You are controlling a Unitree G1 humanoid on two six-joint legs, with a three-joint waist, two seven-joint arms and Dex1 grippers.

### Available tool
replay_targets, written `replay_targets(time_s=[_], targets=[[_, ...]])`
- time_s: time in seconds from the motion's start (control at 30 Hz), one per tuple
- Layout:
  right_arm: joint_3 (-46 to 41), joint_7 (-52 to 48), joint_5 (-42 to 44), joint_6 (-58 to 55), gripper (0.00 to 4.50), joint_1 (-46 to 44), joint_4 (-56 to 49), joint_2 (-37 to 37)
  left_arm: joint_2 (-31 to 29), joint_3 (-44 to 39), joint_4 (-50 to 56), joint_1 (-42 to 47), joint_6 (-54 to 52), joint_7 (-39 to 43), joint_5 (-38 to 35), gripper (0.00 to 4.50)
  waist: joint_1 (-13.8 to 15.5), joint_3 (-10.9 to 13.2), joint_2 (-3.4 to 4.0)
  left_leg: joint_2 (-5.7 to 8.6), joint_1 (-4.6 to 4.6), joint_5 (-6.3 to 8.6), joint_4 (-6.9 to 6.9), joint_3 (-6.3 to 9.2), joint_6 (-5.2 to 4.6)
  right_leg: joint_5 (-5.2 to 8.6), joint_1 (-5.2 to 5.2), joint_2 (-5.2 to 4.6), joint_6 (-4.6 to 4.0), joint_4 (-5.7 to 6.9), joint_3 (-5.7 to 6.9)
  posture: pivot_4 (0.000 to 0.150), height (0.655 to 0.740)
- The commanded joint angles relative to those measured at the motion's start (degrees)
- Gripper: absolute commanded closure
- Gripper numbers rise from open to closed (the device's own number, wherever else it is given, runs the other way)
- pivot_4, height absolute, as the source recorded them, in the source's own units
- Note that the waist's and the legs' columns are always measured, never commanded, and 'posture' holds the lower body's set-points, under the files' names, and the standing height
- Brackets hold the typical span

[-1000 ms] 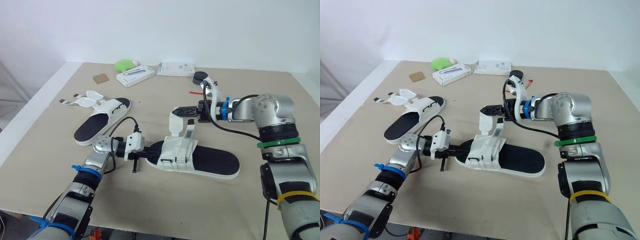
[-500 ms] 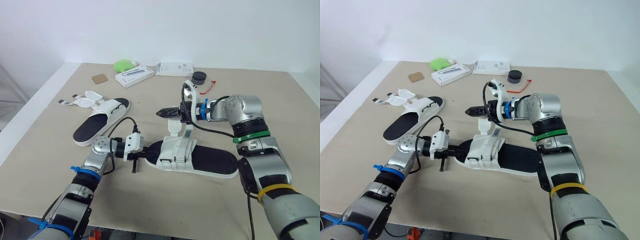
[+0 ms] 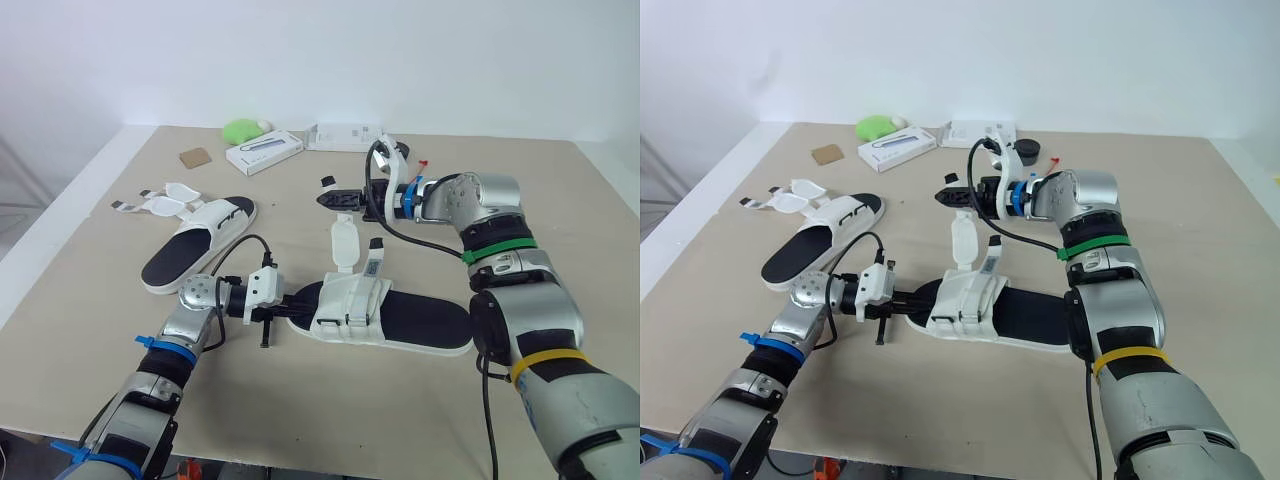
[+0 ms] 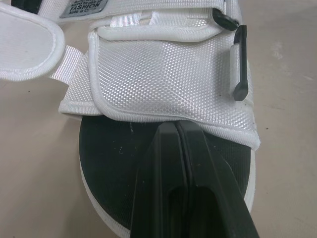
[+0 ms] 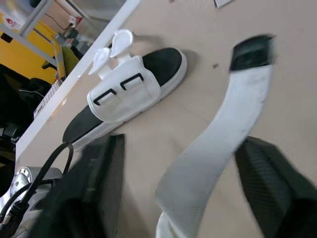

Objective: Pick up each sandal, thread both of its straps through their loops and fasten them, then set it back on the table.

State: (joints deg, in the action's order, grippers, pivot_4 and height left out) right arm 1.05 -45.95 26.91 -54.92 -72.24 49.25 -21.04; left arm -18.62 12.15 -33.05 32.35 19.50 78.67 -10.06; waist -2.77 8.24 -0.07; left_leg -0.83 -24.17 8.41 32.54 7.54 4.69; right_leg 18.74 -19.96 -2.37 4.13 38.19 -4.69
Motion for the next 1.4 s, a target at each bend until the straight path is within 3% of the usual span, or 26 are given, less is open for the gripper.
replay_targets(time_s=[0.03, 0.17, 0.37, 0.53, 0.67, 0.7, 0.8, 0.87, 0.97, 1.13, 1.17, 1.33, 1.37, 1.4], targets=[[-1.88, -1.97, 0.23, 0.11, 2.40, -1.13, -2.61, -0.03, -0.74, 5.43, -4.10, -4.81, -3.28, 1.29, 5.03, 4.50, 0.00, 0.00, 0.00, 0.00, 0.00, 0.00, 0.00, 0.00, 0.00, -0.01, 0.00, 0.00, -0.02, 0.00, 0.00, 0.150, 0.7400], [-2.15, -3.11, -0.02, -0.55, 4.46, -0.68, -3.94, -0.37, -0.61, 5.56, -4.15, -4.85, -3.28, 1.20, 5.08, 4.50, 0.00, 0.00, 0.00, 0.00, 0.00, 0.00, 0.00, 0.00, 0.00, -0.01, 0.00, 0.01, -0.01, 0.00, 0.00, 0.150, 0.7400], [-2.20, -4.87, -0.72, 3.59, 4.46, 2.23, -11.87, -2.14, -0.30, 5.81, -4.57, -4.62, -3.07, 1.14, 5.20, 4.50, 0.02, 0.00, 0.00, 0.00, 0.00, 0.00, 0.00, 0.01, 0.00, -0.01, 0.01, 0.00, -0.01, 0.01, 0.01, 0.150, 0.7400], [3.60, -12.25, -1.30, 13.50, 4.46, 18.73, -49.38, -8.45, -0.02, 5.97, -5.16, -4.34, -2.73, 1.23, 5.20, 4.50, 0.33, 0.00, 0.04, 0.03, -0.04, 0.00, 0.02, 0.10, 0.01, 0.05, 0.03, -0.02, 0.09, -0.02, 0.08, 0.150, 0.7400], [6.11, -13.10, -6.75, 28.80, 4.46, 28.33, -64.28, -10.61, 0.02, 5.95, -5.53, -4.03, -2.73, 1.30, 5.10, 4.50, 0.11, -0.01, 0.07, 0.05, -0.06, 0.04, 0.08, 0.09, 0.06, 0.19, 0.07, -0.05, 0.30, -0.04, 0.10, 0.150, 0.7400], [6.71, -13.16, -7.81, 31.14, 4.46, 29.48, -65.55, -10.92, 0.02, 5.94, -5.67, -3.93, -2.72, 1.31, 5.07, 4.50, 0.07, 0.00, 0.06, 0.05, -0.06, 0.03, 0.12, 0.09, 0.07, 0.18, 0.07, -0.05, 0.30, -0.03, 0.10, 0.150, 0.7400], [11.70, -13.81, -21.96, 63.35, 4.46, 36.52, -65.72, -14.10, -0.17, 6.21, -5.96, -3.66, -2.61, 1.95, 5.10, 4.50, 0.28, 0.02, -0.18, 0.05, -0.06, -0.03, 0.17, 0.08, 0.16, 0.17, 0.08, -0.05, 0.31, -0.03, 0.09, 0.150, 0.7400], [13.44, -12.97, -27.56, 79.12, 4.46, 39.06, -62.66, -15.65, -0.16, 6.21, -6.35, -3.36, -2.40, 1.96, 5.20, 4.50, 0.15, 0.05, -0.24, 0.06, -0.01, -0.02, 0.18, 0.09, 0.21, 0.19, 0.11, -0.07, 0.34, -0.09, 0.15, 0.150, 0.7400], [14.14, -11.28, -30.67, 91.94, 4.46, 40.28, -57.76, -16.38, -0.10, 6.12, -6.67, -3.04, -2.28, 2.03, 5.24, 4.50, 0.08, 0.06, -0.23, 0.06, 0.06, -0.01, 0.16, 0.02, 0.25, 0.19, 0.20, -0.08, 0.35, -0.11, 0.09, 0.150, 0.7400], [14.91, -9.87, -33.76, 103.64, 4.46, 41.53, -52.78, -18.65, -0.09, 6.10, -7.04, -2.74, -2.05, 2.19, 5.23, 4.50, 0.11, 0.12, -0.33, 0.05, 0.46, -0.03, 0.12, 0.04, 0.29, 0.20, 0.60, -0.07, 0.29, -0.11, 0.09, 0.150, 0.7400], [15.11, -9.78, -34.07, 104.47, 3.78, 41.42, -52.15, -19.03, -0.08, 6.11, -7.17, -2.67, -1.98, 2.23, 5.26, 4.50, 0.11, 0.12, -0.34, 0.05, 0.52, -0.03, 0.09, 0.04, 0.30, 0.21, 0.66, -0.08, 0.28, -0.11, 0.09, 0.150, 0.7400], [15.61, -10.10, -35.17, 106.04, 1.68, 41.27, -50.56, -21.23, 0.09, 6.17, -7.84, -2.22, -1.68, 2.30, 5.41, 4.50, 0.12, 0.12, -0.34, 0.02, 0.82, -0.02, -0.02, 0.04, 0.30, 0.26, 0.86, -0.05, 0.19, -0.10, 0.08, 0.150, 0.7400], [15.63, -10.24, -35.76, 106.18, 0.95, 41.08, -50.22, -21.91, 0.12, 6.17, -7.93, -2.16, -1.60, 2.33, 5.42, 4.50, 0.12, 0.12, -0.35, 0.02, 0.83, -0.02, -0.02, 0.04, 0.30, 0.26, 0.87, -0.05, 0.19, -0.10, 0.08, 0.150, 0.7400], [15.88, -11.18, -35.50, 104.95, 0.55, 41.03, -50.18, -23.01, 0.13, 6.18, -8.00, -2.13, -1.48, 2.38, 5.45, 4.50, 0.13, 0.12, -0.34, 0.03, 0.83, -0.02, -0.02, 0.03, 0.30, 0.26, 0.87, -0.06, 0.19, -0.11, 0.07, 0.150, 0.7400]])
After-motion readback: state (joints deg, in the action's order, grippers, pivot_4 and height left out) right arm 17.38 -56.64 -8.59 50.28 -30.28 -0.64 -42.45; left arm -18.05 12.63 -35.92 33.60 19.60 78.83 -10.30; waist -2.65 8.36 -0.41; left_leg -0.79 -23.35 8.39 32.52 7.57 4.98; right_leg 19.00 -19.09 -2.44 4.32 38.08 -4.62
